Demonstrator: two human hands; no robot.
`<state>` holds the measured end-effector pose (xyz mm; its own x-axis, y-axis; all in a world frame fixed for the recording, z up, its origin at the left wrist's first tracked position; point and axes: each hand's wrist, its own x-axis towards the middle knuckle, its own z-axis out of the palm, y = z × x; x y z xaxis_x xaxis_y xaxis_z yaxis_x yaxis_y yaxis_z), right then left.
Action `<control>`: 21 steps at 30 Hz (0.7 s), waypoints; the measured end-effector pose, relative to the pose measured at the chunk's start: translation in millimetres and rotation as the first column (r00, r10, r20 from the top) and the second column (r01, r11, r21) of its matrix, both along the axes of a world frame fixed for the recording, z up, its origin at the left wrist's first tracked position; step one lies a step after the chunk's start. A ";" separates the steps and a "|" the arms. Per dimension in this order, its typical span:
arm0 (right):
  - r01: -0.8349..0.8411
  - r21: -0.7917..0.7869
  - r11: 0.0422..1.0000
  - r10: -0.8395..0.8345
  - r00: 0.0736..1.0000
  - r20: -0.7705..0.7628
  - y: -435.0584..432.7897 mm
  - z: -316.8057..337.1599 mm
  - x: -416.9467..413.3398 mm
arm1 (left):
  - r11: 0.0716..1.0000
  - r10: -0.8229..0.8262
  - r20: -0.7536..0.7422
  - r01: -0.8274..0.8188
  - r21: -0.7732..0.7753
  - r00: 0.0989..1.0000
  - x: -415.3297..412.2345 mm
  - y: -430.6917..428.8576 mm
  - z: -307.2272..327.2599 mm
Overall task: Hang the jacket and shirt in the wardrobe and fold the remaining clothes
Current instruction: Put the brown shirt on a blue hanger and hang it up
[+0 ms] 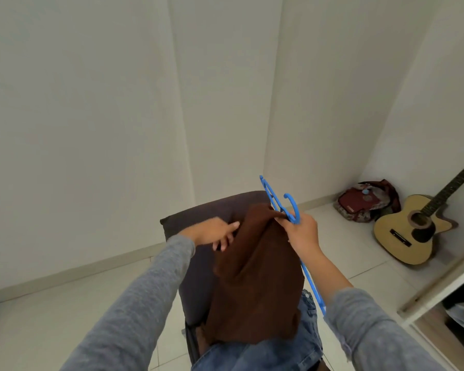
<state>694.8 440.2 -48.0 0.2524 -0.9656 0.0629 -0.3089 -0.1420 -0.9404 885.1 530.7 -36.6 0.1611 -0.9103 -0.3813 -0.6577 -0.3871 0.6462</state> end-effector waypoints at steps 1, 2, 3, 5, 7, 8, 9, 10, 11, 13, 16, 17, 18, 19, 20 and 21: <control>0.009 0.005 1.000 -0.008 1.000 -0.009 -1.1 -0.6 -4.6 | 0.995 -0.036 -0.004 0.036 0.095 0.999 -1.2 2.6 -14.7; 0.006 0.016 1.000 -0.006 1.000 -0.016 -3.2 -0.4 -9.7 | 0.987 -0.063 0.019 0.060 0.147 0.998 -1.5 3.8 -27.6; -0.002 0.025 1.000 0.002 1.000 -0.019 -6.0 0.5 -15.2 | 0.990 -0.070 0.072 0.060 0.129 0.995 -2.2 3.6 -36.9; -0.054 0.049 0.997 0.054 0.999 -0.003 -10.5 5.5 -25.6 | 0.996 0.005 0.190 0.012 -0.086 0.982 -5.6 -3.1 -41.6; -0.123 0.071 0.990 0.122 0.992 0.024 -11.2 14.1 -34.8 | 0.939 0.043 0.084 -0.011 -0.344 0.996 -17.8 -12.7 -31.6; -0.161 0.073 0.984 0.160 0.987 0.029 -12.0 17.5 -37.9 | 0.908 -0.018 0.000 0.016 -0.418 1.000 -25.3 -17.8 -23.2; -0.193 0.074 0.978 0.192 0.981 0.030 -12.0 21.2 -40.3 | 0.882 -0.094 -0.070 0.050 -0.468 0.993 -33.1 -23.9 -15.4; -0.223 0.080 0.972 0.221 0.975 0.039 -12.4 24.0 -41.8 | 0.857 -0.161 -0.105 0.086 -0.509 0.981 -40.2 -29.3 -8.5; -0.246 0.089 0.965 0.241 0.968 0.063 -12.2 27.9 -43.5 | 0.828 -0.207 -0.109 0.114 -0.549 0.972 -46.4 -34.7 -3.0; -0.275 0.092 0.957 0.265 0.958 0.109 -14.8 34.3 -48.8 | 0.763 -0.226 -0.053 0.143 -0.630 0.973 -54.3 -41.8 3.4; -0.282 0.056 0.958 0.276 0.957 0.092 -21.2 47.6 -56.0 | 0.605 -0.166 0.152 0.222 -0.765 0.974 -62.5 -41.6 13.2; -0.285 0.044 0.958 0.281 0.957 0.076 -22.9 51.3 -56.8 | 0.563 -0.150 0.192 0.244 -0.790 0.970 -65.0 -40.3 16.4; -0.288 0.034 0.957 0.286 0.957 0.056 -24.8 55.1 -58.3 | 0.539 -0.145 0.201 0.248 -0.805 0.969 -68.0 -38.0 22.9; -0.293 0.030 0.956 0.292 0.956 0.038 -25.6 57.8 -58.4 | 0.537 -0.136 0.182 0.226 -0.813 0.974 -69.7 -37.0 29.0; -0.304 0.030 0.952 0.303 0.952 0.030 -26.5 59.2 -58.3 | 0.551 -0.120 0.147 0.189 -0.813 0.982 -71.0 -35.3 37.0; -0.314 0.035 0.949 0.313 0.949 0.036 -25.4 60.8 -57.7 | 0.571 -0.081 0.125 0.149 -0.807 0.989 -71.1 -35.3 44.2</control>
<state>637.2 414.8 12.8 0.5415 -0.8399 0.0379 -0.2267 -0.1893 -0.9554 814.0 495.4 7.6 0.0260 -0.8444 0.5351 -0.7116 0.3603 0.6031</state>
